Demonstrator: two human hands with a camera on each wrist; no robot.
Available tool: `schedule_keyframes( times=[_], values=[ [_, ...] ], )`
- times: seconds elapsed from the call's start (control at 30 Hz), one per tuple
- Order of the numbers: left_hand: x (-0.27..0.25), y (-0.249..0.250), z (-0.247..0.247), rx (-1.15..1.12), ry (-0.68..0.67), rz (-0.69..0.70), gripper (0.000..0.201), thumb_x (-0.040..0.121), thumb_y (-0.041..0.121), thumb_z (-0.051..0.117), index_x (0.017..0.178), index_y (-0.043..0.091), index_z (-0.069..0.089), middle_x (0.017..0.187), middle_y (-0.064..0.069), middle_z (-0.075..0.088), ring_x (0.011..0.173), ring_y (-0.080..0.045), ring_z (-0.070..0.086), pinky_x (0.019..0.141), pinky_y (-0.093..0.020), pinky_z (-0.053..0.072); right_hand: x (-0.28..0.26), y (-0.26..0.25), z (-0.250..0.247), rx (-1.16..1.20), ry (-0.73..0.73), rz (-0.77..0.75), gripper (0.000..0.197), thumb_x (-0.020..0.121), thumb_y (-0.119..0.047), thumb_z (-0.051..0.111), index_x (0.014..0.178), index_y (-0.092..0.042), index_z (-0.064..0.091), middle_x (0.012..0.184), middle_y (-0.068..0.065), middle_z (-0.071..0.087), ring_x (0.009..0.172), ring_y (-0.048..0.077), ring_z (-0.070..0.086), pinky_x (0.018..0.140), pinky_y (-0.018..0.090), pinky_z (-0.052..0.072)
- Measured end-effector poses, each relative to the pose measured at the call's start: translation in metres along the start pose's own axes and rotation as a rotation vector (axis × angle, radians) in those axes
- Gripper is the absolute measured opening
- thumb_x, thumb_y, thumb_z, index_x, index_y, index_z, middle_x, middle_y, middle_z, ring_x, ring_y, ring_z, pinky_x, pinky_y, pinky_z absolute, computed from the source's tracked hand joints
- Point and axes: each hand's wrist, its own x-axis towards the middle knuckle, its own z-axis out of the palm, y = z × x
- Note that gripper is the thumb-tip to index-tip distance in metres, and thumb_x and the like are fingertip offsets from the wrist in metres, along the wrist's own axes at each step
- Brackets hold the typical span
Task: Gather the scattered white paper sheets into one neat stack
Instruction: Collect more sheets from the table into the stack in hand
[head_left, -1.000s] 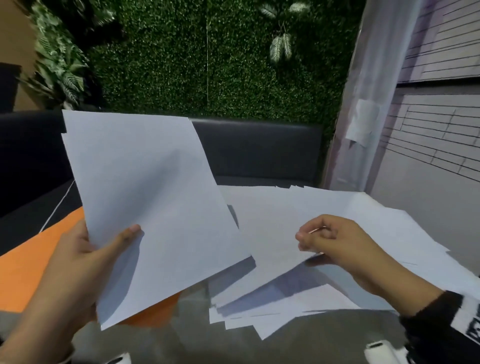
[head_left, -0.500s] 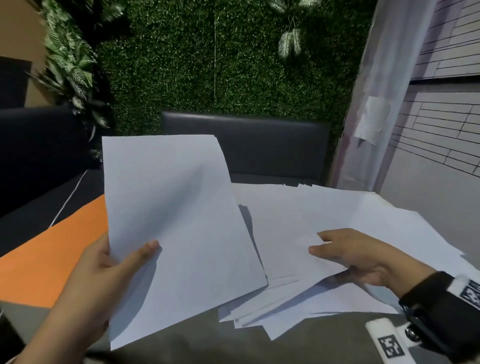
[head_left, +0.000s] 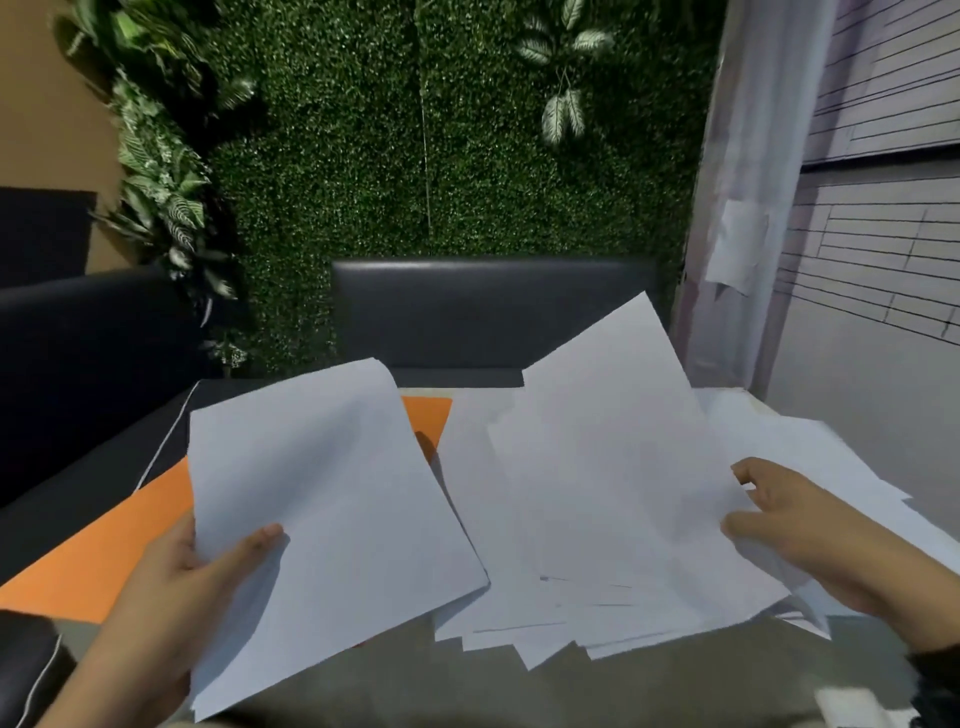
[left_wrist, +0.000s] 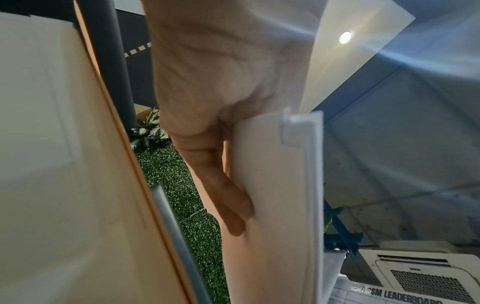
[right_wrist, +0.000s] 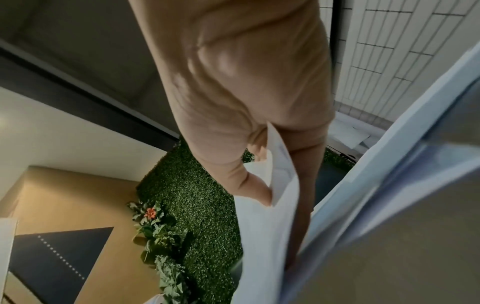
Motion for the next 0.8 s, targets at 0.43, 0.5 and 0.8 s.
schedule_keyframes(
  times=[0.43,0.5,0.8],
  values=[
    [-0.025,0.036,0.040,-0.115,-0.159,-0.063,0.017,0.106,0.027,0.065,0.119,0.025,0.077,0.102,0.018,0.085,0.103,-0.015,0.079,0.081,-0.030,0.054,-0.042,-0.022,0.023,0.656,-0.101,-0.154,0.045,0.097,0.011,0.057,0.134,-0.013,0.063,0.124,0.008,0.078,0.113,0.032,0.075,0.102,0.054,0.058],
    [-0.030,0.043,0.050,-0.150,-0.244,-0.083,0.025,0.106,0.041,0.061,0.117,0.027,0.077,0.097,0.024,0.084,0.091,-0.003,0.080,0.078,-0.024,0.054,-0.044,-0.025,0.048,0.521,-0.127,-0.142,0.041,0.097,0.013,0.059,0.129,-0.012,0.063,0.121,0.008,0.079,0.110,0.030,0.076,0.102,0.053,0.057],
    [-0.036,0.050,0.070,-0.165,-0.432,0.055,0.032,0.087,0.010,0.079,0.119,0.009,0.079,0.112,-0.008,0.086,0.103,-0.031,0.083,0.080,-0.036,0.067,-0.050,-0.051,0.086,0.577,-0.340,-0.078,0.025,0.098,-0.017,0.071,0.124,-0.019,0.068,0.110,-0.007,0.082,0.102,0.012,0.078,0.098,0.036,0.059]
  ],
)
